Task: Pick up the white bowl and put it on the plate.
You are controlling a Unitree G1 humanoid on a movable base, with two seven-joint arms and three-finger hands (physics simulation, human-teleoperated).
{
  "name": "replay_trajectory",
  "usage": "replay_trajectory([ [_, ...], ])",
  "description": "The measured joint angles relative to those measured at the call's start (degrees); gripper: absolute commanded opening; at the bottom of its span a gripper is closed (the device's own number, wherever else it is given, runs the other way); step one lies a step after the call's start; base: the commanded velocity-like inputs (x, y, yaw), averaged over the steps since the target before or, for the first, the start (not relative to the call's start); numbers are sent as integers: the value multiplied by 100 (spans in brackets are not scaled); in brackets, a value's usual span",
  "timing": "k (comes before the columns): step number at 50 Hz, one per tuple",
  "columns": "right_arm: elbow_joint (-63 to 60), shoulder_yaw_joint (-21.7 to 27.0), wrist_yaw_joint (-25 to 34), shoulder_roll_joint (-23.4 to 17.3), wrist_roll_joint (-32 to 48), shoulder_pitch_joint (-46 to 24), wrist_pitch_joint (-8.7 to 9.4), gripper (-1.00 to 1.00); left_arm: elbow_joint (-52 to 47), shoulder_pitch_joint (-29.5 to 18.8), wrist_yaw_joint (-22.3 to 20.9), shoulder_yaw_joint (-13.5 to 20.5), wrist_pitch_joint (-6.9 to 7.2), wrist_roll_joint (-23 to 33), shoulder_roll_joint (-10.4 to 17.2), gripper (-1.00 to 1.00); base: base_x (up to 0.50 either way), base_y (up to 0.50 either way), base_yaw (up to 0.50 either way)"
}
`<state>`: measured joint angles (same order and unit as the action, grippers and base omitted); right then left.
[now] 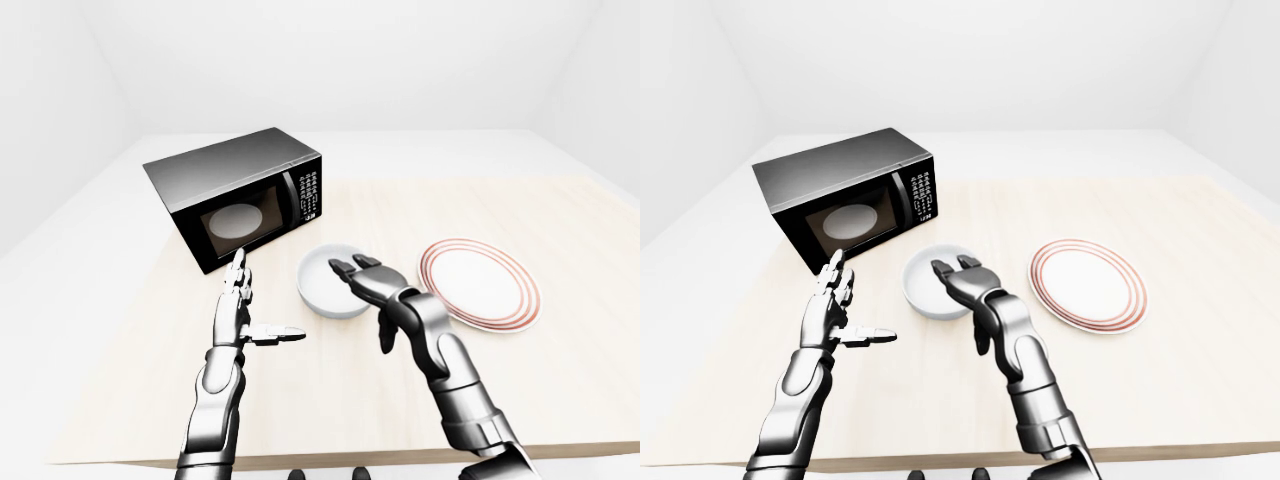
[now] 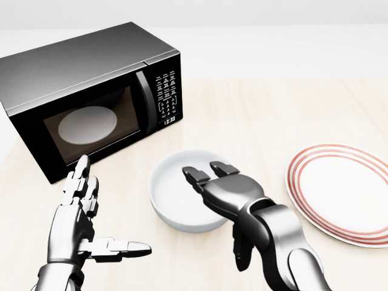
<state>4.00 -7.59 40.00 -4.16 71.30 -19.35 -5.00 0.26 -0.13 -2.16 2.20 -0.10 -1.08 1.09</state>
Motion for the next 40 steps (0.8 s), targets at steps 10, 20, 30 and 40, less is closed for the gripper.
replay_trajectory([
  [10, 77, -71, 0, 70, 82, -8, 0, 100, 0, 0, 0, 0, 0, 0, 0, 100, 0, 0, 0],
  [20, 184, -136, 0, 138, 158, -48, 0, 100, 0, 0, 0, 0, 0, 0, 0, 100, 0, 0, 0],
  [30, 350, -184, 0, 177, 238, -72, 0, 100, 0, 0, 0, 0, 0, 0, 0, 100, 0, 0, 0],
  [40, 570, -225, 0, 193, 335, -63, 0, 100, 0, 0, 0, 0, 0, 0, 0, 100, 0, 0, 0],
])
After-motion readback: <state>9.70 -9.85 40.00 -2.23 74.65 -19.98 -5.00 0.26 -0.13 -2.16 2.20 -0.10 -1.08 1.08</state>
